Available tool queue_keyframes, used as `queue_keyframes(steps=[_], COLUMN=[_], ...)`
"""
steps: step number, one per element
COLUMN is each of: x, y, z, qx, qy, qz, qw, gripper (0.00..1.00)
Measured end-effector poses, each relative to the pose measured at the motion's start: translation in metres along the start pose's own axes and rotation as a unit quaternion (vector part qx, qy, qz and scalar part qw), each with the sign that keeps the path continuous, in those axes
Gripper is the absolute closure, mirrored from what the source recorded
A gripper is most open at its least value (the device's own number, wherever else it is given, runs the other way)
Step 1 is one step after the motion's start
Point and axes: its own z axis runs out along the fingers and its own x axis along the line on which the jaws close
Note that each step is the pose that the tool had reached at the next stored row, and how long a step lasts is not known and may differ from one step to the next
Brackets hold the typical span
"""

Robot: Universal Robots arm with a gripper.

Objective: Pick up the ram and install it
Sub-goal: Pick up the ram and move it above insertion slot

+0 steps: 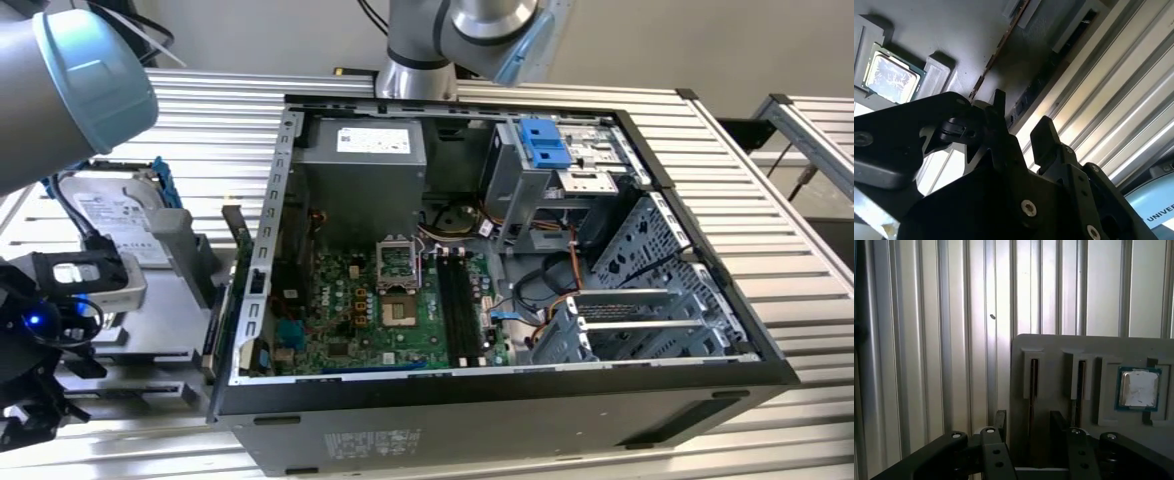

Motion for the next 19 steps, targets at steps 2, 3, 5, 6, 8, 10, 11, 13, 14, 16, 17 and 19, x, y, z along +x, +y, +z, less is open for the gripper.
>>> queue_keyframes(steps=[2, 3, 5, 6, 8, 10, 11, 13, 14, 16, 17, 19], x=[0.0, 0.0, 0.0, 0.0, 0.0, 0.0, 0.0, 0.0, -0.0001, -0.001, -0.0015, -0.0023], y=[0.0, 0.0, 0.0, 0.0, 0.0, 0.0, 0.0, 0.0, 0.0, 0.0001, 0.0001, 0.0], z=[0.0, 0.0, 0.0, 0.0, 0.0, 0.0, 0.0, 0.0, 0.0, -0.0001, 0.0, 0.0002], qx=[0.0, 0.0, 0.0, 0.0001, 0.0001, 0.0001, 0.0001, 0.0001, 0.0001, 0.0001, 0.0001, 0.0002], qy=[0.0, 0.0, 0.0, 0.0, 0.0, 0.0, 0.0, 0.0, 0.0, 0.0001, 0.0001, -0.0001], qz=[0.001, 0.001, 0.001, 0.002, 0.002, 0.003, 0.003, 0.003, 0.003, 0.003, 0.003, 0.003], qw=[1.0, 1.0, 1.0, 1.0, 1.0, 1.0, 1.0, 0.99999, 0.99999, 0.99999, 0.99999, 0.99999], gripper=[0.0, 0.0, 0.0, 0.0, 0.0, 0.0, 0.0, 0.0, 0.0, 0.0, 0.0, 0.0])
